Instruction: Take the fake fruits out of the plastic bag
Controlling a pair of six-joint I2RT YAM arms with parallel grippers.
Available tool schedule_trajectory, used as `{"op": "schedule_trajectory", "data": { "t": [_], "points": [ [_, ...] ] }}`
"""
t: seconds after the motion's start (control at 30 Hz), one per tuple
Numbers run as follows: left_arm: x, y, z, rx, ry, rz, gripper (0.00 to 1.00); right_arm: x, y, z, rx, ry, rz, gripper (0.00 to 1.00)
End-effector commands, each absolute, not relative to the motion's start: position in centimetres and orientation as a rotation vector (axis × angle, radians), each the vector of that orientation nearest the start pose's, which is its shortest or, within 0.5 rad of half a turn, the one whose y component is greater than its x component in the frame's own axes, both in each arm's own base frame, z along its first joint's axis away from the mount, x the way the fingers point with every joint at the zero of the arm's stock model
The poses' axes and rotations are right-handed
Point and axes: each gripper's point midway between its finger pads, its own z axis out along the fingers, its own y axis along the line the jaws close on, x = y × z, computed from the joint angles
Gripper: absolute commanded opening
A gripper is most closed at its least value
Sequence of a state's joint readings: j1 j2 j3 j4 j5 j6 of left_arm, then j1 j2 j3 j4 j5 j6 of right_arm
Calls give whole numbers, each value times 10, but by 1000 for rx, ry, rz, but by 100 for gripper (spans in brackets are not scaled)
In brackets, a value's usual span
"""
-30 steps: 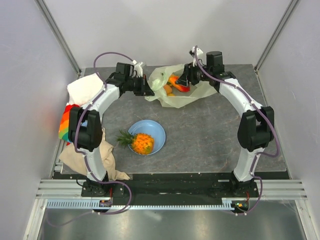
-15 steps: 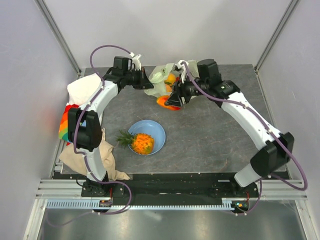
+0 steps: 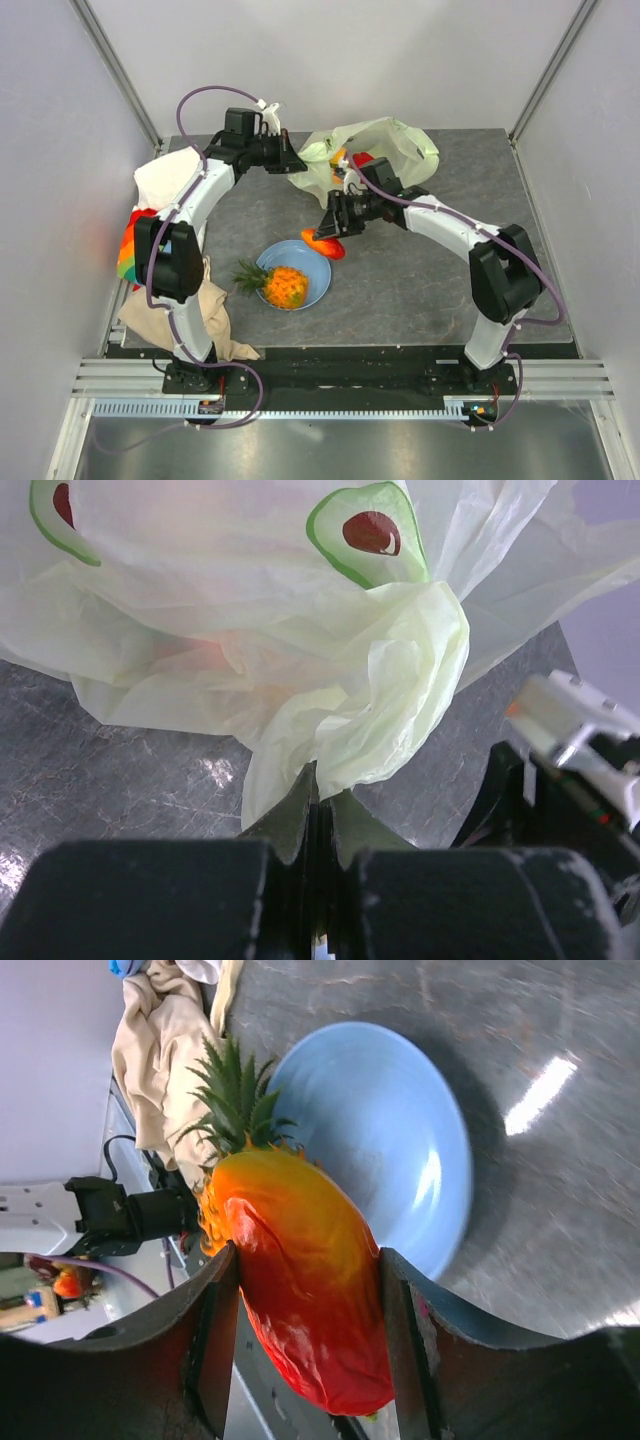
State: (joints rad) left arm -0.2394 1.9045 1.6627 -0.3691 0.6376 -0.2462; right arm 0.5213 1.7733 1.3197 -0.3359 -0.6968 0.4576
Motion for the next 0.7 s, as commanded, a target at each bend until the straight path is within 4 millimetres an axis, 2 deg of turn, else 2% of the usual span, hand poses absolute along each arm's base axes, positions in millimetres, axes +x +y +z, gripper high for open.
{"op": "schedule_trajectory", "data": {
  "t": [0.0, 0.07, 0.1, 0.2, 0.47, 0.63, 0.67],
  "points": [
    [467, -230, 243, 347, 2104, -997, 2, 318, 373, 157, -660, 2244, 1201, 22],
    [466, -229, 243, 346, 2104, -998, 2, 315, 385, 145, -735, 2232, 1170, 22],
    [465, -229, 243, 344, 2106, -999, 2, 321, 389, 134, -790, 2216, 1126, 22],
    [463, -231, 246, 342, 2101, -1015, 2, 327, 396, 117, -873, 2180, 1050, 23],
    [463, -232, 245, 342, 2100, -1028, 1, 343, 416, 103, -1034, 2062, 947, 24],
    [464, -234, 236, 334, 2117, -1049, 1, 346, 431, 97, -1088, 2011, 979, 27],
    [464, -234, 236, 334, 2119, -1049, 2, 341, 437, 94, -1116, 2003, 1029, 28]
  ]
}}
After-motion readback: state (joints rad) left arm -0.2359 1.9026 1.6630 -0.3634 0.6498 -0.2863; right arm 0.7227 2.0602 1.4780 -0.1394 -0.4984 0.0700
